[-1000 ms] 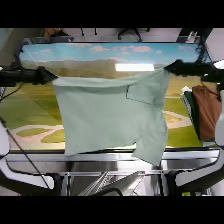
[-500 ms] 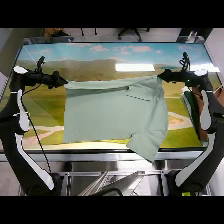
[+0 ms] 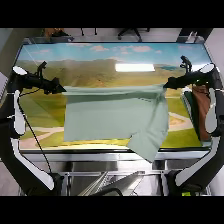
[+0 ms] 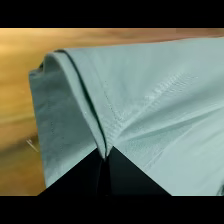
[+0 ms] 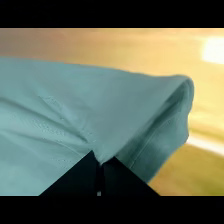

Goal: Fold the shirts.

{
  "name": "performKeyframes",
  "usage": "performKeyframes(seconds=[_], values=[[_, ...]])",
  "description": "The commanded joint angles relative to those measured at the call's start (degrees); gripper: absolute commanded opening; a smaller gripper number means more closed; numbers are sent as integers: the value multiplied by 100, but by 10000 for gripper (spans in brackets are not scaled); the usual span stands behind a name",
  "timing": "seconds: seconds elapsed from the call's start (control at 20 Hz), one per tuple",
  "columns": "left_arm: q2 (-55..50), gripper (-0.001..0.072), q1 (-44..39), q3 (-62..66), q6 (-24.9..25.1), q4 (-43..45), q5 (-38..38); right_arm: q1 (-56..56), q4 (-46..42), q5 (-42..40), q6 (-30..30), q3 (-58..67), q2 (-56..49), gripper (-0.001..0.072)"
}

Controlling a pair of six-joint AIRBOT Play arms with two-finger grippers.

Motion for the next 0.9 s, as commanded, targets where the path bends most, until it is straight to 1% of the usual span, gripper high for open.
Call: performKeyframes(seconds=[0.0, 0.15, 0.25, 0.4, 0.45, 0.5, 0.55, 0.6, 0.65, 0.75, 0.8, 0.85], values=[[55, 12, -227, -428, 103, 518, 341, 42, -352, 57, 35, -428, 31, 14], [-74, 12, -468, -481, 125, 975, 531, 79, -444, -293, 44, -791, 26, 14], [-72, 12, -605, -479, 125, 1272, 575, 85, -463, -304, 44, -903, 24, 14], [-72, 13, -721, -343, 120, 1355, 562, 109, -442, -313, 42, -898, 76, 15], [-72, 17, -750, -197, 85, 1357, 448, 111, -437, -321, 42, -894, 133, 21], [-72, 18, -754, -22, 7, 1355, 299, 111, -437, -326, 44, -890, 212, 155], [-72, 22, -758, 214, -48, 1355, 57, 111, -439, -326, 83, -870, 317, 387], [-72, 253, -758, 452, -68, 1355, -273, 105, -463, -323, 190, -850, 459, 389], [-72, 546, -758, 706, -313, 1360, -649, 103, -614, -321, 374, -804, 649, 389], [-20, 543, -715, 1088, -866, 1364, -1394, 94, -1126, -273, 946, -765, 1141, 390], [157, 543, -645, 975, -1029, 1366, -1541, 92, -1408, -168, 1266, -765, 1384, 390], [391, 543, -579, 695, -1104, 1368, -1550, 42, -1615, 7, 1394, -800, 1613, 389]])
